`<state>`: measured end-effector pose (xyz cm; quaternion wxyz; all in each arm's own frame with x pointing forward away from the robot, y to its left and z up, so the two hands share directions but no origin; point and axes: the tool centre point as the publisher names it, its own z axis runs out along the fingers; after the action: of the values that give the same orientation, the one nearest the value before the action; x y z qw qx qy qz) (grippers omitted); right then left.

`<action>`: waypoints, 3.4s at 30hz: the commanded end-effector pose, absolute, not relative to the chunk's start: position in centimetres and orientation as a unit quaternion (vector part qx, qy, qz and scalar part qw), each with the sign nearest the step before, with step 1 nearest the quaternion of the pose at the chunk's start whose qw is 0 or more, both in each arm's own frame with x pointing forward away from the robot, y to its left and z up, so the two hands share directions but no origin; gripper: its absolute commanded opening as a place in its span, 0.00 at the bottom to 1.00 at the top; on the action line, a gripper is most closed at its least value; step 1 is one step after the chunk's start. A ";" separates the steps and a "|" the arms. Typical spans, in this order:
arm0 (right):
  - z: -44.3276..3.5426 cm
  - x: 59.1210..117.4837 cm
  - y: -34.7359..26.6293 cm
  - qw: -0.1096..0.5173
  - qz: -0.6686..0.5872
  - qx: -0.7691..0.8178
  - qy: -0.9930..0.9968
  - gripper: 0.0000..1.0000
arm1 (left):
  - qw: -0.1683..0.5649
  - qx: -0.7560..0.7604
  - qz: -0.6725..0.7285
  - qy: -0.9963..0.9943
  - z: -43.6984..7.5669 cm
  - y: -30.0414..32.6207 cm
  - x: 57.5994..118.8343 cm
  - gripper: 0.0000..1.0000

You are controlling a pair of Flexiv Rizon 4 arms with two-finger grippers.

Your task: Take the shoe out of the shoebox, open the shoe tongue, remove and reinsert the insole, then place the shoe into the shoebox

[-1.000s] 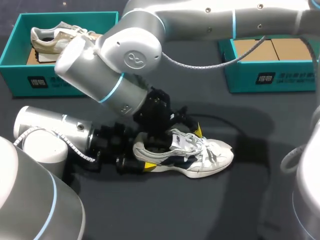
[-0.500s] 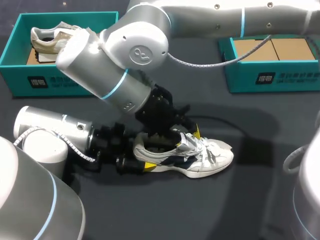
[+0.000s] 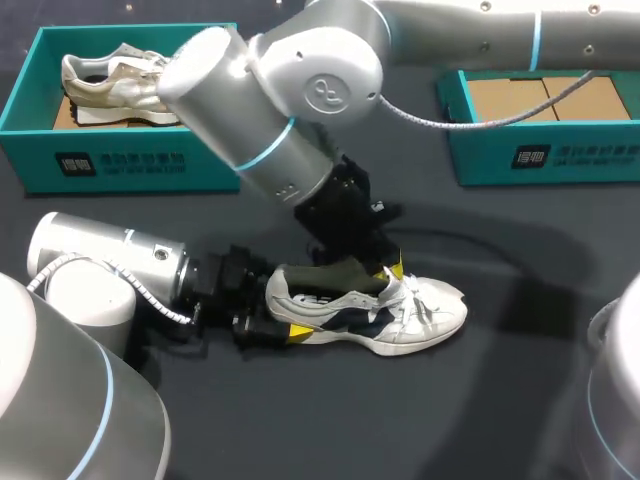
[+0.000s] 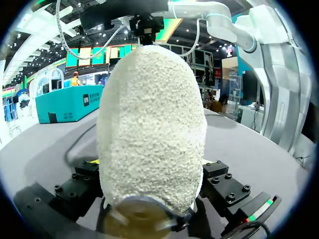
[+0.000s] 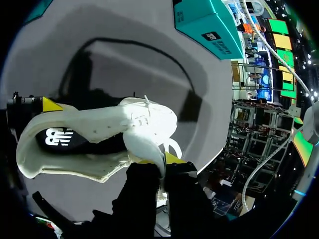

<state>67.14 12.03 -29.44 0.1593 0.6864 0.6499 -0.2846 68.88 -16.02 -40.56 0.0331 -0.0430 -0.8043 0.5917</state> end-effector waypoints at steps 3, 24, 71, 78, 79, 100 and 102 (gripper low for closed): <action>-29.6 67.2 8.1 0.066 -0.124 0.817 0.560 0.00 | 0.032 -0.043 0.591 -0.805 -40.8 -16.2 68.7 0.00; -29.6 67.2 8.1 0.066 -0.124 0.817 0.560 0.00 | 0.032 -0.043 0.591 -0.805 -40.8 -16.2 68.7 0.00; -34.9 66.8 3.0 -0.018 -0.085 0.812 0.578 0.32 | 0.032 -0.043 0.591 -0.805 -40.8 -16.2 68.7 0.00; -33.8 67.0 2.3 0.027 -0.100 0.822 0.560 0.40 | 0.032 -0.043 0.591 -0.805 -40.8 -16.2 68.7 0.00; -33.5 67.0 2.2 0.033 -0.101 0.824 0.557 0.40 | 0.032 -0.043 0.591 -0.805 -40.8 -16.2 68.7 0.00; -24.0 65.7 4.6 0.170 -0.074 0.784 0.593 0.28 | 0.032 -0.043 0.591 -0.805 -40.8 -16.2 68.7 0.00; -23.2 65.5 4.9 0.185 -0.074 0.779 0.595 0.26 | 0.032 -0.043 0.591 -0.805 -40.8 -16.2 68.7 0.00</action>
<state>65.90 3.41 -24.98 0.1474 0.7858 0.5970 -0.0657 68.84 -16.11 -40.59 0.0330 -0.0430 -0.8045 0.5914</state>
